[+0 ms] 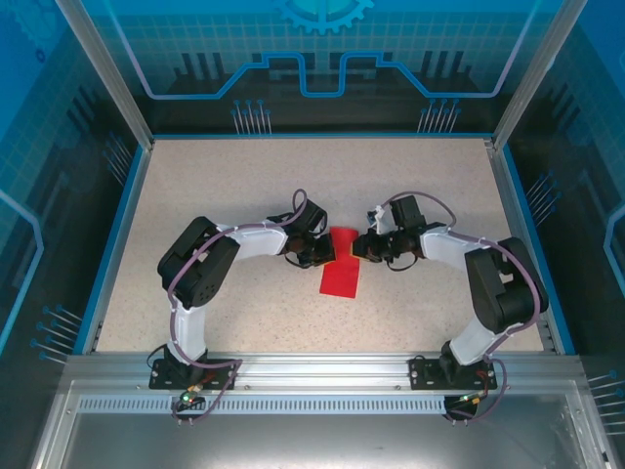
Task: Fold a paper plane with a square sheet of paper (pick it up from the middle)
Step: Fold the square sheet of paper in half at the center of the table.
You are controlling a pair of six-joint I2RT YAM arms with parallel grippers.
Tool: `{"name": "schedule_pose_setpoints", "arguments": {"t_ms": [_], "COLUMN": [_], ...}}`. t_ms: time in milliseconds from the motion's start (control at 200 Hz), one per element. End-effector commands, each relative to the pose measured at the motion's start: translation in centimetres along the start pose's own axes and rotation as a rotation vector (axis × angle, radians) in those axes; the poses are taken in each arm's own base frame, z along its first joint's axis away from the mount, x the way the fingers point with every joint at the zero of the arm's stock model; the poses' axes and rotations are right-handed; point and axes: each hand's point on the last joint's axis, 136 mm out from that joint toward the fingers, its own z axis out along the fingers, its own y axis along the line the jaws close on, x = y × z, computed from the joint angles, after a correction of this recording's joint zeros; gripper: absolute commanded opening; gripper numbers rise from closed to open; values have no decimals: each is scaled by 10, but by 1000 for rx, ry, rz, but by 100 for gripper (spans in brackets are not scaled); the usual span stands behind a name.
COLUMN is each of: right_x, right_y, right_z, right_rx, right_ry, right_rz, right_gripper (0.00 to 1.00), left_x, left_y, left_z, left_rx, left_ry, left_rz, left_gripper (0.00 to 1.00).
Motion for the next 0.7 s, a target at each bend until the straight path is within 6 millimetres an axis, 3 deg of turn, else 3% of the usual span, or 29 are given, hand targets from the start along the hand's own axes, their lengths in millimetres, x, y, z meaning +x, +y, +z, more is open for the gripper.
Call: {"name": "schedule_pose_setpoints", "arguments": {"t_ms": [0, 415, 695], "right_x": [-2, 14, 4], "right_y": [-19, -71, -52], "right_z": [4, 15, 4], "right_rx": [44, 146, 113], "right_ry": [14, 58, 53], "right_rz": [44, 127, 138], "right_gripper": [11, 10, 12], "left_x": [32, 36, 37], "left_y": [63, 67, 70], "left_z": [23, 26, 28], "left_rx": [-213, -219, -228], "left_ry": [97, 115, 122], "left_rz": [-38, -26, -25], "left_gripper": [0, 0, 0]}}
